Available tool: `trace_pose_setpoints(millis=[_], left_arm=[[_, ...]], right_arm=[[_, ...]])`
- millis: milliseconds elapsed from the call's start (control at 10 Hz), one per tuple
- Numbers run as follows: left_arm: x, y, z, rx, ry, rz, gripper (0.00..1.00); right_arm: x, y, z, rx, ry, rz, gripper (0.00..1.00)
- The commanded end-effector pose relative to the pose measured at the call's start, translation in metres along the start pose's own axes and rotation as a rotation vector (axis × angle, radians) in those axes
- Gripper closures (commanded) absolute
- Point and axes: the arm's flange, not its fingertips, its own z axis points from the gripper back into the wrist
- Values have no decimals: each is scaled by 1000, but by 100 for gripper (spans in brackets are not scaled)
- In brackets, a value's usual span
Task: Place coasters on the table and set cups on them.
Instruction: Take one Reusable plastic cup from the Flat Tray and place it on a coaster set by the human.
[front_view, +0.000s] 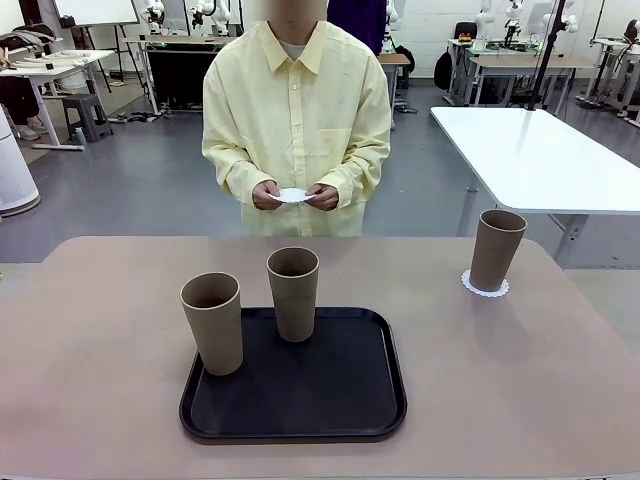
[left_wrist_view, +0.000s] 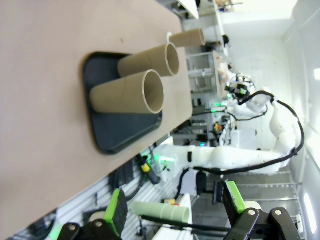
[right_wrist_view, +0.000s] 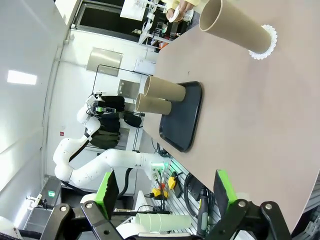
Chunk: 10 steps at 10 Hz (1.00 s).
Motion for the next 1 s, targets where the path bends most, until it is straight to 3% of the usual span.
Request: trace_pose_setpoints(millis=[0,900], left_arm=[[-1,0,1,-9,-2,-9,0],[-1,0,1,-9,-2,-9,0]], right_arm=[[-1,4,-1,-14,-3,-5,0],[-1,4,-1,-14,-3,-5,0]])
